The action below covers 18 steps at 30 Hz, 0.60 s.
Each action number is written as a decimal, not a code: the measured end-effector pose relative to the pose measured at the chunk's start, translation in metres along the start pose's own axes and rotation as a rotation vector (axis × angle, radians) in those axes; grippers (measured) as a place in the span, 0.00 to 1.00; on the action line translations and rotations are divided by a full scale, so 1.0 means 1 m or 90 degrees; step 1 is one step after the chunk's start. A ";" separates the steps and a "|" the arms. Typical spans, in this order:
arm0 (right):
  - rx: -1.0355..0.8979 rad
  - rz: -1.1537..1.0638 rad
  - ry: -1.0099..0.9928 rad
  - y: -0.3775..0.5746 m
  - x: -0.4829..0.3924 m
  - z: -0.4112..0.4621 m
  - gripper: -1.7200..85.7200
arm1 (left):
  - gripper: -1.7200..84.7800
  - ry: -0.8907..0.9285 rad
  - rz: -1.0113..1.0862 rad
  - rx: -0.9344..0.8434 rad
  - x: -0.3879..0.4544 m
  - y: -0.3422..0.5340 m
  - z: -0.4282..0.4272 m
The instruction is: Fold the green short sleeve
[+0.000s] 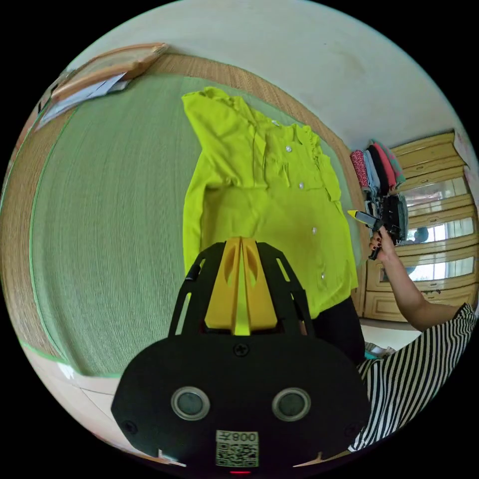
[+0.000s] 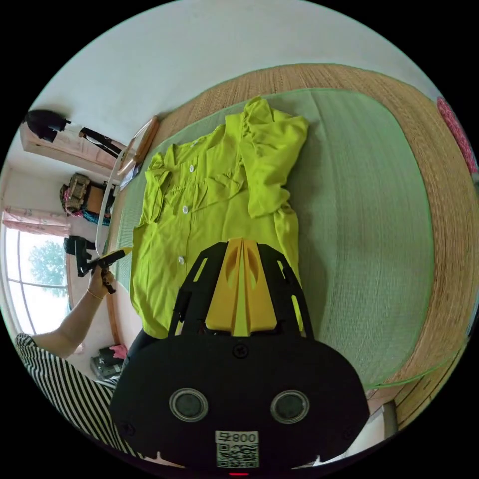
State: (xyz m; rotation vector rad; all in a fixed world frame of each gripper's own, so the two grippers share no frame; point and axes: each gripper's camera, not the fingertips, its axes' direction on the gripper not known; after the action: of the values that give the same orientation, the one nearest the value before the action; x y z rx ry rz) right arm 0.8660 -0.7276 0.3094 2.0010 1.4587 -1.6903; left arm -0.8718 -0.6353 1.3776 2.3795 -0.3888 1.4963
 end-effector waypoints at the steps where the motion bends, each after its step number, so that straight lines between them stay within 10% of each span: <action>1: 0.003 0.011 -0.025 0.016 0.012 -0.002 0.02 | 0.02 0.010 -0.019 -0.006 -0.008 0.018 -0.001; 18: 0.055 0.196 -0.167 0.204 0.128 -0.002 0.11 | 0.15 0.192 -0.265 0.031 -0.092 0.186 -0.001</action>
State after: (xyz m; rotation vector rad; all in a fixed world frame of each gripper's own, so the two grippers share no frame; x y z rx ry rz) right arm 1.0016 -0.7597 0.1134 1.8414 0.9551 -1.8166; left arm -0.9827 -0.7991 1.3149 2.0520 0.2023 1.6293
